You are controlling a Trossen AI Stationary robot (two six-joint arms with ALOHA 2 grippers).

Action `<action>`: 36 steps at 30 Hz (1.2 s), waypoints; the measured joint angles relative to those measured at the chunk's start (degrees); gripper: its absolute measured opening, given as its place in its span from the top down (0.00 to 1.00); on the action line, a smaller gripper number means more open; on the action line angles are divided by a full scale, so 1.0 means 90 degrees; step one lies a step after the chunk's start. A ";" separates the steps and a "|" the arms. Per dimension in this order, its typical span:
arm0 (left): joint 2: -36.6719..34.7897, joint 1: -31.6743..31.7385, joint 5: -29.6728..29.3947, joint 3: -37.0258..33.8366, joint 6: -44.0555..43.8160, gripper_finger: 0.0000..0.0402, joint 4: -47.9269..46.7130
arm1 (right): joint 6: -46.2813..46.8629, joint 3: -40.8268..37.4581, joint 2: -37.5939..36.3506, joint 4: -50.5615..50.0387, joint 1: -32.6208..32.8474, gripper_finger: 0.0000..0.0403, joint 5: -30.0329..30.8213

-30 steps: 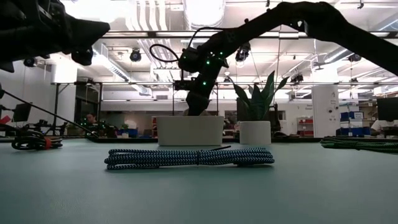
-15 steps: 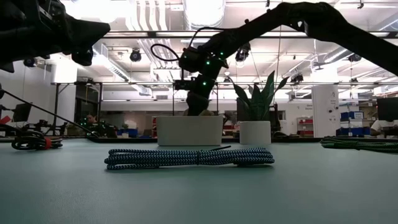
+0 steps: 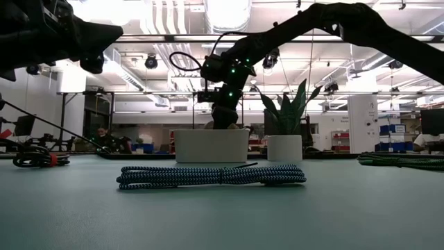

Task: Pick and place USB-C Cables
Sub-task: Put the purple charger cable into the white bin

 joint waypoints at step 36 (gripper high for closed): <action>0.0012 0.0000 -0.0030 0.0000 0.0002 1.00 0.0000 | -0.0062 -0.0418 0.0000 0.0304 -0.0100 0.92 -0.0007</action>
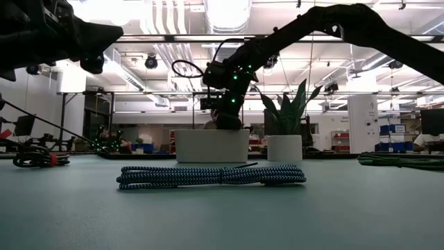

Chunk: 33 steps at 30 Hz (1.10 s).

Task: Pick and place USB-C Cables
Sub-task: Put the purple charger cable into the white bin

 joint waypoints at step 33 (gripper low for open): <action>0.0000 0.0000 0.0003 0.0000 -0.0024 1.00 0.0005 | 0.0120 -0.0097 -0.0004 0.0147 0.0002 0.92 -0.0050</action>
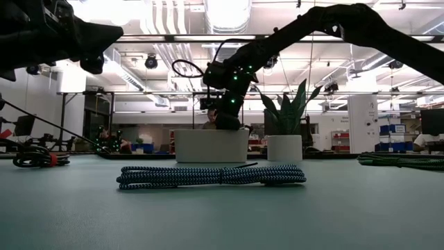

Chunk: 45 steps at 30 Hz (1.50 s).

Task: Pick and place USB-C Cables
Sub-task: Put the purple charger cable into the white bin, then put the black charger cable into the white bin

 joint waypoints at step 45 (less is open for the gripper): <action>0.0000 -0.0001 0.0003 -0.0002 0.0002 1.00 -0.0001 | 0.0478 0.0127 -0.0079 0.0041 0.0023 0.78 0.0073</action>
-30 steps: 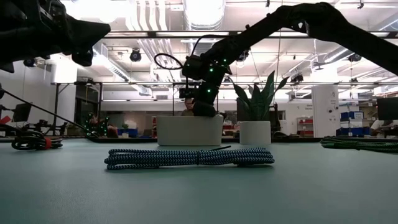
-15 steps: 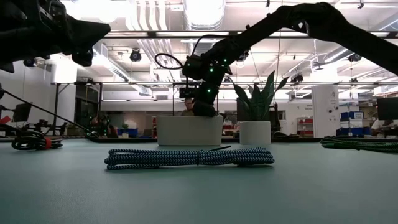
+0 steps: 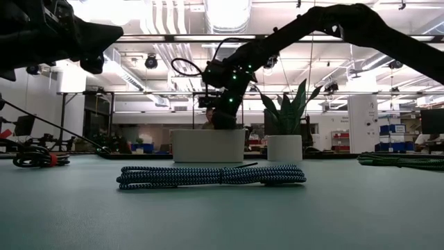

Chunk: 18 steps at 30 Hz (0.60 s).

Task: Pick and place USB-C Cables
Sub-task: Put the black charger cable into the white bin

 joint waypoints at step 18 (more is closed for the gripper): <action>0.0002 0.0000 0.0000 0.0004 -0.0002 1.00 0.0001 | 0.1832 -0.0391 -0.1572 -0.1709 0.0814 0.84 -0.0067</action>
